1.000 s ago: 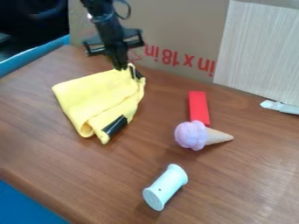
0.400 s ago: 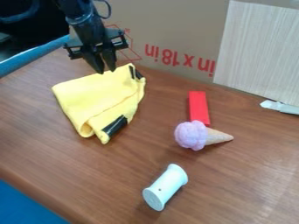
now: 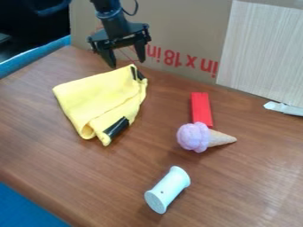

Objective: Unfold cloth from top to bottom left

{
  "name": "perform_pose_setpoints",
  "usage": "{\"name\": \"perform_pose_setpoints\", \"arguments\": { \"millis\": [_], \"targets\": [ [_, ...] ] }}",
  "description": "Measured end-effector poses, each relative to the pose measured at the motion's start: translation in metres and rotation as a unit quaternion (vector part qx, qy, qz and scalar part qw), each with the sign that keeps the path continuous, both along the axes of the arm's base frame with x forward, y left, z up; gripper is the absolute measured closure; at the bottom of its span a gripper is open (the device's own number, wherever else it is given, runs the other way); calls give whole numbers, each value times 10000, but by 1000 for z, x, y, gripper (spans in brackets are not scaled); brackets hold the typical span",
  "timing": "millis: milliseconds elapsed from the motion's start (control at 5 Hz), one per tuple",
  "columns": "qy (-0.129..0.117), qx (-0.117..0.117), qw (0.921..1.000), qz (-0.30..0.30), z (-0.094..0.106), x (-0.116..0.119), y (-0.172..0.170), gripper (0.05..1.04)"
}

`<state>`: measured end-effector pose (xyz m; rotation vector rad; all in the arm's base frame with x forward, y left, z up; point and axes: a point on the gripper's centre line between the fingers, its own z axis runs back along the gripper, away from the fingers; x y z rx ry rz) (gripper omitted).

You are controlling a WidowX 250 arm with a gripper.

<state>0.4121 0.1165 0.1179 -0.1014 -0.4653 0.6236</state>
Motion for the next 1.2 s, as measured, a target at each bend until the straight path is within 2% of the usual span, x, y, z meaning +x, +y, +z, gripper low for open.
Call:
{"name": "perform_pose_setpoints", "arguments": {
  "millis": [200, 400, 600, 800, 1000, 1200],
  "targets": [
    [79, 113, 9999, 89, -9, 13, -4, 83],
    [198, 264, 9994, 141, -21, 15, -1, 83],
    [186, 472, 9986, 173, -25, 16, 5, 83],
    [242, 583, 9977, 228, -32, 16, 10, 138],
    [245, 648, 9971, 303, -39, 18, 13, 399],
    [207, 670, 9969, 366, -41, 18, 14, 701]
  ]
}}
